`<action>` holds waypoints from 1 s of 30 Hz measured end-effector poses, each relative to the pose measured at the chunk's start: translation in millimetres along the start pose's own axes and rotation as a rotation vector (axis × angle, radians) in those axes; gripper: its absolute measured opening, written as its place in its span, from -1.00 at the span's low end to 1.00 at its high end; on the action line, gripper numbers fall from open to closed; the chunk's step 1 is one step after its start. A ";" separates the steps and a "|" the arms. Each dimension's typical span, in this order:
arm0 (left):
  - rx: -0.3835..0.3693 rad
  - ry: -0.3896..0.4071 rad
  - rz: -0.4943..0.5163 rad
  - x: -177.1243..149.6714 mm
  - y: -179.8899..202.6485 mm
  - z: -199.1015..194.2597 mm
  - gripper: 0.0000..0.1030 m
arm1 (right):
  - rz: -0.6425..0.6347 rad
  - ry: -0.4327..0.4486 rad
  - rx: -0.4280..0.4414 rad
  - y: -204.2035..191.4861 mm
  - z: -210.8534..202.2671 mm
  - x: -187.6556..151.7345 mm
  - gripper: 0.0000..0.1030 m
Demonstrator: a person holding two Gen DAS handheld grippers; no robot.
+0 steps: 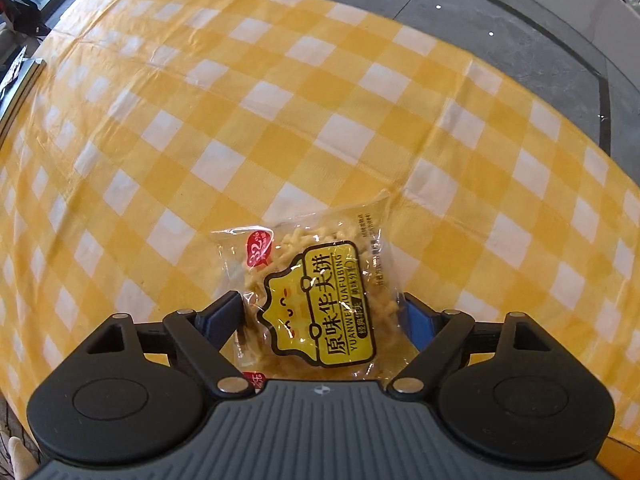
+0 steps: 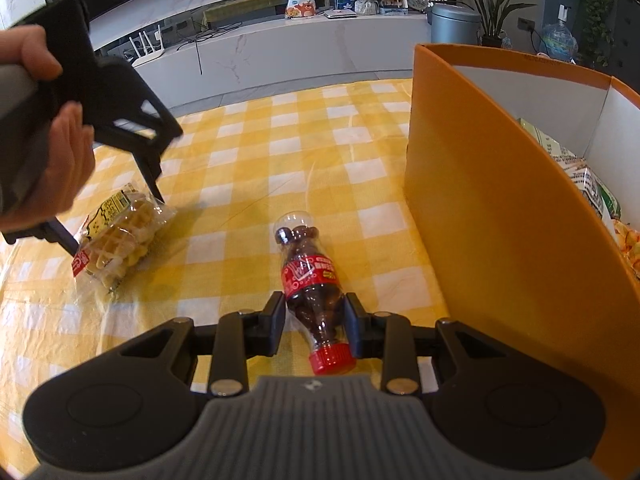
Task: Organize snacks
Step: 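Grasp the cola bottle with the right gripper while the left reaches the bread bag, then grasp the yellow-labelled bread bag with the left gripper and lift it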
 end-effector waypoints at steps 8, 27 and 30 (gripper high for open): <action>-0.059 -0.045 -0.046 -4.2 -17.1 11.5 1.00 | -0.011 0.005 -0.005 -0.8 -0.2 0.1 -0.41; -0.216 0.131 0.706 -89.1 -12.1 -16.3 0.76 | -0.046 0.017 -0.016 -3.7 0.0 -0.4 -0.42; -0.222 0.212 0.806 -105.2 -17.7 -22.8 0.75 | -0.070 0.025 -0.030 -5.9 -1.2 -2.1 -0.42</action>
Point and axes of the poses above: each gripper's, at about its wrist camera, not at the fingertips, and z roughly the way its jaws point, y to its right, x to its top, the point moved 10 cm from there along z, roughly the way its jaws point, and after that the axes turned 14 degrees about -x, right-handed, at the moved point
